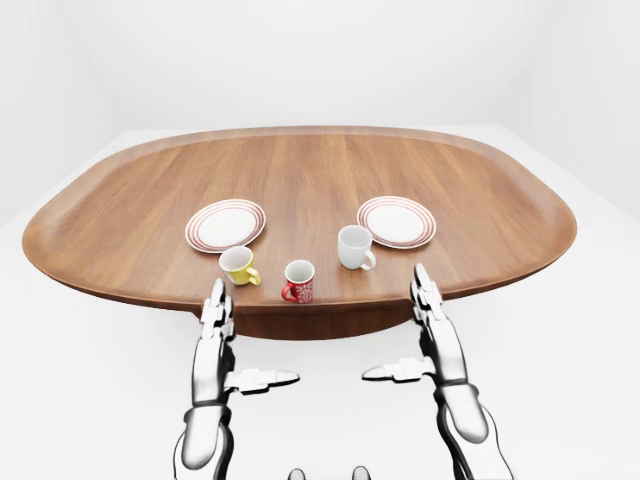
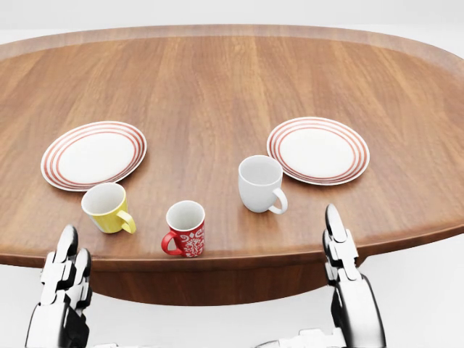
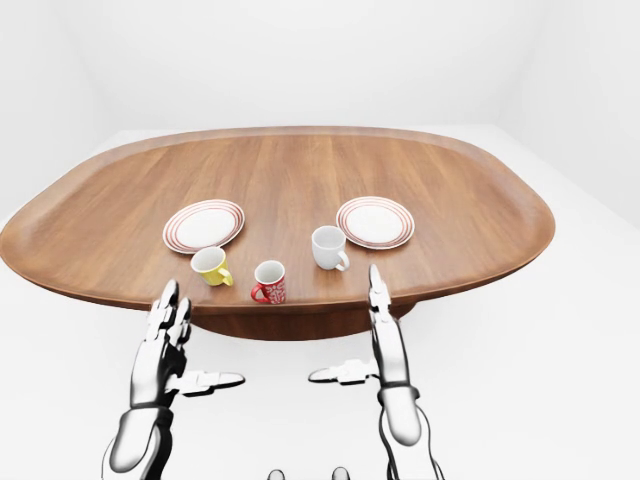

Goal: Put the red mug on the left plate.

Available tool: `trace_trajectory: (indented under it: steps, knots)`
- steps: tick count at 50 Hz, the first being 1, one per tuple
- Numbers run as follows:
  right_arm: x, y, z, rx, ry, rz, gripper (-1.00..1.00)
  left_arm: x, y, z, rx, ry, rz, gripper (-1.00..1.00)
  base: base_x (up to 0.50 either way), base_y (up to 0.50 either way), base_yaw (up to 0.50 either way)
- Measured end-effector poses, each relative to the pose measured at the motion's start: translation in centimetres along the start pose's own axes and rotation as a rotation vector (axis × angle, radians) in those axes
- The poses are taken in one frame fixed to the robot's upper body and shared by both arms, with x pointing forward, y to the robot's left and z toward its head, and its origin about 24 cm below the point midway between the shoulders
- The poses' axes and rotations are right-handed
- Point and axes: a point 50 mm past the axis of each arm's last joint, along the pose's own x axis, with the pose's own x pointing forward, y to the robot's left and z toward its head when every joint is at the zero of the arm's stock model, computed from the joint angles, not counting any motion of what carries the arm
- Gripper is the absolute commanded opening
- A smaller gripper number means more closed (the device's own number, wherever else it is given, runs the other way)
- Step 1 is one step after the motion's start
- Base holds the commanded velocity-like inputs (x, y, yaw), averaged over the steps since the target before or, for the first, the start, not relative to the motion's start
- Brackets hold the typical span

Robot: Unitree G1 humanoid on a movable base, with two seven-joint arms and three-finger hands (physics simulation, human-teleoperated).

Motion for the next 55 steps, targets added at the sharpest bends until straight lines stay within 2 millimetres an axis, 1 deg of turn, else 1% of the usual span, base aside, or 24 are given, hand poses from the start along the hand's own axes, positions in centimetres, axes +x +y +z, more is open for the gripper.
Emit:
trace_trajectory:
  steps: [2,9,13,18,28,42,55]
  knots:
    - [-1.0,0.0,0.2,-0.011,-0.012,-0.004,1.0,-0.7,0.2,-0.1,-0.003,0.014,0.008,1.0,0.0,0.0,0.0]
    - [-4.0,-0.2,-0.5,-0.047,0.056,-0.034,1.0,-2.2,0.6,-0.4,-0.004,0.047,0.027,1.0,0.0,0.0,0.0]
    - [-4.9,-0.3,-0.6,-0.058,0.081,-0.045,1.0,-2.7,0.6,-0.4,-0.001,0.059,0.031,1.0,0.0,0.0,0.0]
    - [-5.6,-0.3,-0.7,-0.067,0.095,-0.051,1.0,-3.0,0.7,-0.5,0.002,0.067,0.033,1.0,0.0,0.0,0.0]
    - [-6.1,-0.4,-0.6,-0.072,0.1,-0.065,1.0,-3.2,0.6,-0.6,0.008,0.073,0.026,1.0,0.0,0.02,0.0]
    - [-5.8,-0.4,-0.1,-0.088,0.074,-0.082,1.0,-3.0,0.4,-0.5,0.011,0.065,0.015,1.0,0.0,0.5,0.0]
    - [-5.7,-0.4,0.0,-0.084,0.069,-0.085,1.0,-2.8,0.3,-0.4,0.018,0.058,0.009,1.0,0.0,0.5,0.0]
